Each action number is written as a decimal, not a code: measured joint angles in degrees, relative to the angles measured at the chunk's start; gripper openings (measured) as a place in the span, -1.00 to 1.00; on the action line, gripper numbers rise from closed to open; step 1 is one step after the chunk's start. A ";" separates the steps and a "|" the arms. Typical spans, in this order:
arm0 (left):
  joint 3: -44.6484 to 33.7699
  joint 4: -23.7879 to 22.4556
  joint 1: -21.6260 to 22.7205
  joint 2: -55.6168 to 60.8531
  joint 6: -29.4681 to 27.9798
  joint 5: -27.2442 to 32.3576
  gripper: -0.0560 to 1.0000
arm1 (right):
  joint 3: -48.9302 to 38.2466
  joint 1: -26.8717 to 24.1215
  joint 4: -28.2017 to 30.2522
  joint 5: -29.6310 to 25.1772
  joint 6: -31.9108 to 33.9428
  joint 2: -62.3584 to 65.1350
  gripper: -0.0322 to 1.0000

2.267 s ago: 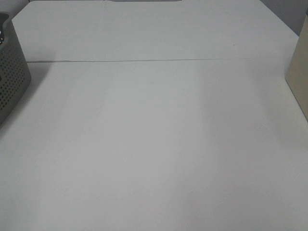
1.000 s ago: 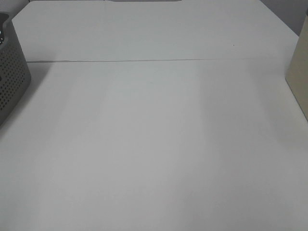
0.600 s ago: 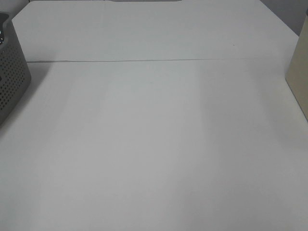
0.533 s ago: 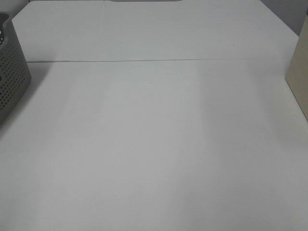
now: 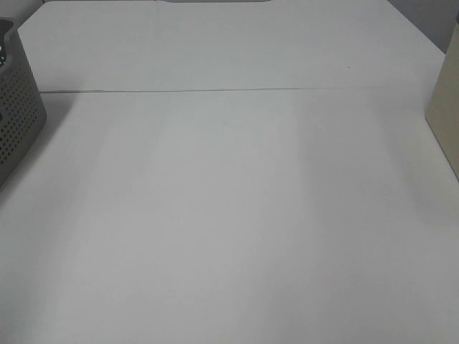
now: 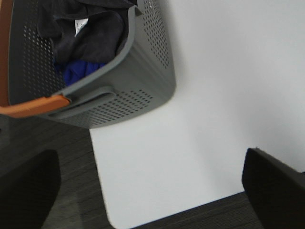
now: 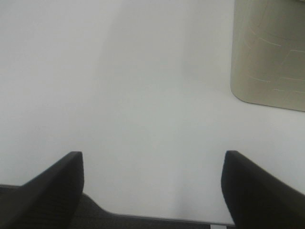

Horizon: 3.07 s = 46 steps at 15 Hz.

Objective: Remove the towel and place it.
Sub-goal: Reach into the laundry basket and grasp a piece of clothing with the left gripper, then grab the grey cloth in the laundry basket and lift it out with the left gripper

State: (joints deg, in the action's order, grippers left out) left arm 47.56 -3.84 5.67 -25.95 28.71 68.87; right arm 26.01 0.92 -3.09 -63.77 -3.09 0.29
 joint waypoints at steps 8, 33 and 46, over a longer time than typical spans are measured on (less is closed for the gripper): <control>16.73 -17.30 0.00 -35.41 25.15 -9.22 0.94 | 0.00 0.00 0.00 0.00 0.00 0.00 0.54; 33.86 -36.61 5.84 -90.53 33.52 -36.21 0.88 | 0.00 0.00 0.00 0.00 0.00 0.00 0.54; 33.86 -36.27 5.84 -90.93 30.25 -37.70 -0.19 | 0.00 0.00 0.00 0.00 0.00 0.00 0.54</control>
State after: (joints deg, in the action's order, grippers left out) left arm 81.42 -40.11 11.52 -116.88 58.96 31.17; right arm 26.01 0.92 -3.09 -63.77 -3.09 0.29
